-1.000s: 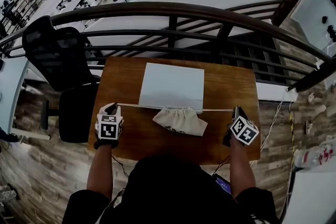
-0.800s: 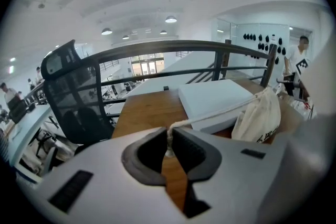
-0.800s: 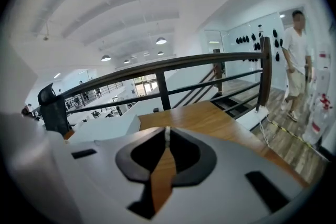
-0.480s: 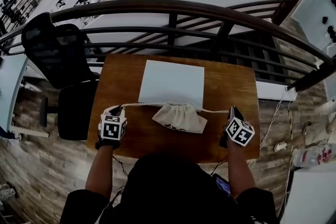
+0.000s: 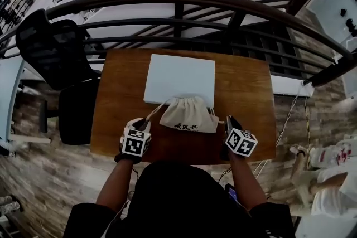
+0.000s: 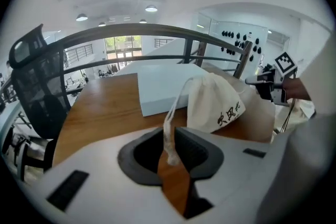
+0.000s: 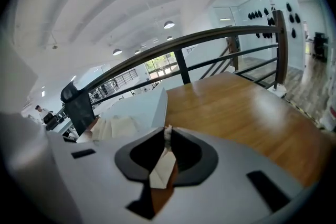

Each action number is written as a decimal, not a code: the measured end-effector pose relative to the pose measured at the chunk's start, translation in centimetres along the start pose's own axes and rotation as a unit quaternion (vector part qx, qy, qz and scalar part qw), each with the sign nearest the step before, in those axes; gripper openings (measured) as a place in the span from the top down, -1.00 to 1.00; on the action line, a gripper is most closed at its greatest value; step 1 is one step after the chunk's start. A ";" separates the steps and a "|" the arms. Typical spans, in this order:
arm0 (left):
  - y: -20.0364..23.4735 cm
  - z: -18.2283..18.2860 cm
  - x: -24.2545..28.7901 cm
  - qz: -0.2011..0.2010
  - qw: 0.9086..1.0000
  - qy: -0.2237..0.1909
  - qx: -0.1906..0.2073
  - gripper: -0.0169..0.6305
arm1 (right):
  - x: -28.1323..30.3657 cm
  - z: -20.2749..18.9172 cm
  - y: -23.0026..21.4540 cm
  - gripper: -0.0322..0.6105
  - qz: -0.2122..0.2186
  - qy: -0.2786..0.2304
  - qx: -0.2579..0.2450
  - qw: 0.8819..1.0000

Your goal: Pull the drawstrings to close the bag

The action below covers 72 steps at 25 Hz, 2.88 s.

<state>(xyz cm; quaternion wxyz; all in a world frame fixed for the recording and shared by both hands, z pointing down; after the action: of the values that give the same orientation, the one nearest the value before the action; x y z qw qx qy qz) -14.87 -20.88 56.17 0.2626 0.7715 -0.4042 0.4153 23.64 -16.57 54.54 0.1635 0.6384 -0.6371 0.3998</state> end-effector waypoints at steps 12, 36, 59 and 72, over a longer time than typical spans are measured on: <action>-2.0 1.6 0.2 -0.034 0.999 -0.019 0.025 0.44 | 0.1 -0.1 3.7 0.26 0.051 0.005 -0.055 0.997; 0.1 8.9 -8.0 -0.001 0.979 -0.201 0.034 0.72 | -6.0 8.0 6.6 0.67 0.085 -0.143 -0.091 0.982; 1.6 9.8 -14.3 0.002 0.936 -0.351 0.005 0.91 | -9.7 10.0 5.9 0.92 0.102 -0.242 -0.103 0.959; 1.8 8.7 -13.7 -0.001 0.941 -0.337 -0.014 0.91 | -9.3 9.8 4.8 0.92 0.110 -0.228 -0.095 0.963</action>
<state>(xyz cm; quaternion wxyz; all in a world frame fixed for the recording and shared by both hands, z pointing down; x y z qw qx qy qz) -17.16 -22.76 40.16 0.1218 0.8629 -0.4740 0.1256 23.31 -17.95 40.26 0.0286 0.6204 -0.7587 0.1968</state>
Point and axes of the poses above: the fingertips, and each gripper's own axes: x forward along the fingers, y to its left, z out of its top, the point moved 7 cm from there along -x, backward along the fingers, and after that the axes turned 10 degrees about y, right-handed, at the moved point
